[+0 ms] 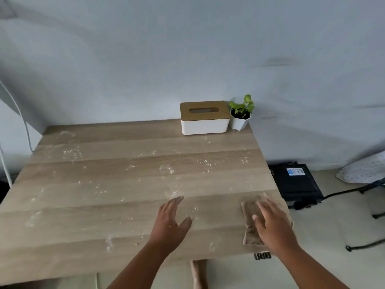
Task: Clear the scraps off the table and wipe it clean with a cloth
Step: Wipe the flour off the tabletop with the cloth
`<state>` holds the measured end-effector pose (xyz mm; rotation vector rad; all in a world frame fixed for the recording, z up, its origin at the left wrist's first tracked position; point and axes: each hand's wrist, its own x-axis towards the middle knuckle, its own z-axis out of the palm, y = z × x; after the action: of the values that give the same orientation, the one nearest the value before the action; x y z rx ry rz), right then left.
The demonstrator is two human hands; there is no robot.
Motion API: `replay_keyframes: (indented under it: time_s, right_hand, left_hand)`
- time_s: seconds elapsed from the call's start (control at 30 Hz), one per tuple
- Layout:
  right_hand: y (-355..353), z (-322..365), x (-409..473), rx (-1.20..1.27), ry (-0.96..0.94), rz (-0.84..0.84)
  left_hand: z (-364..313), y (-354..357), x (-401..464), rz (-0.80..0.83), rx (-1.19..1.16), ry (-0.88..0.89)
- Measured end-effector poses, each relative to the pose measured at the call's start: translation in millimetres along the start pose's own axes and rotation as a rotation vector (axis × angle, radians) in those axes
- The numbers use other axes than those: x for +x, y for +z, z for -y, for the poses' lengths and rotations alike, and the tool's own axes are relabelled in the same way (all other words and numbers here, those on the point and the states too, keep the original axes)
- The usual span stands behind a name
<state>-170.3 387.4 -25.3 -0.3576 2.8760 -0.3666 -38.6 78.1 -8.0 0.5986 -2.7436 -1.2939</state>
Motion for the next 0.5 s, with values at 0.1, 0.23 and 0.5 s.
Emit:
replay_keyframes:
  time_s: [0.1,0.23,0.5]
  right_hand:
    - [11.5,-18.3,-23.8,-0.175,-0.027,0.134]
    - [12.0,-16.3,-32.0,-0.248,-0.049,0.153]
    - [8.2,-6.0,-21.9,-0.159,-0.054,0.077]
  left_hand:
    - [8.6,16.5,-29.6,0.044,0.097,0.087]
    - [11.7,37.7,-52.4,0.043,0.17,0.155]
    - [5.8,72.6,-37.5,-0.039,0.349,0.121]
